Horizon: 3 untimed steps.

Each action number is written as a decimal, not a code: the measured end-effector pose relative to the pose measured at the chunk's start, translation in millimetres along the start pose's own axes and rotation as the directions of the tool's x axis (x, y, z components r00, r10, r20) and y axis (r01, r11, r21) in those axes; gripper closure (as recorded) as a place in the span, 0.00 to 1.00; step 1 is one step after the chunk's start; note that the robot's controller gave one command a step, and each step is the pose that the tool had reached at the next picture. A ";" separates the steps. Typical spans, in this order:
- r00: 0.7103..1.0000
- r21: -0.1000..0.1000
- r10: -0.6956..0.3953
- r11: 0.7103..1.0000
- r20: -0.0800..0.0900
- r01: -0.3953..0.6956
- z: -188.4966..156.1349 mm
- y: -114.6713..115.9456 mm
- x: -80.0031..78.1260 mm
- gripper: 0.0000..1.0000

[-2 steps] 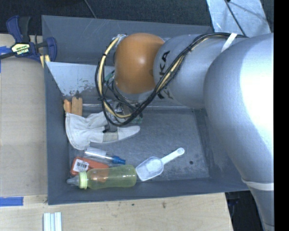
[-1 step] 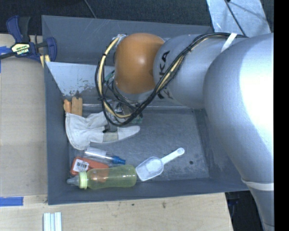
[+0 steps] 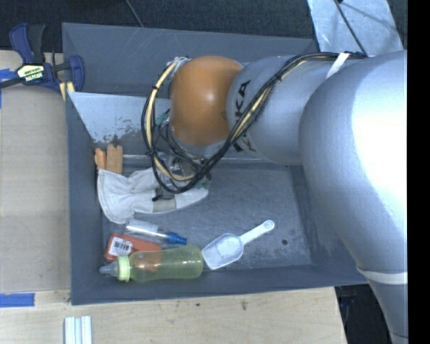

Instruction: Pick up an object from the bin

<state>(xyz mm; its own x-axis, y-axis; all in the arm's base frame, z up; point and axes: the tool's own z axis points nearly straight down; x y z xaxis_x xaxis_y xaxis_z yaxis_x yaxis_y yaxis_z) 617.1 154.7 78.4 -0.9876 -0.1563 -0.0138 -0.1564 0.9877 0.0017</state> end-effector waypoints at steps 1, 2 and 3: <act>1.000 0.001 -0.022 1.000 -0.012 0.022 -68.6 -18.6 4.5 1.00; 1.000 0.001 -0.022 1.000 -0.012 0.022 -68.6 -18.6 4.5 1.00; 1.000 0.001 -0.016 1.000 -0.011 0.016 -139.9 -4.3 -3.7 1.00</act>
Offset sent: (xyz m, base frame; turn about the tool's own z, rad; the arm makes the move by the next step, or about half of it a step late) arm 0.0000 0.0000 0.0000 0.0000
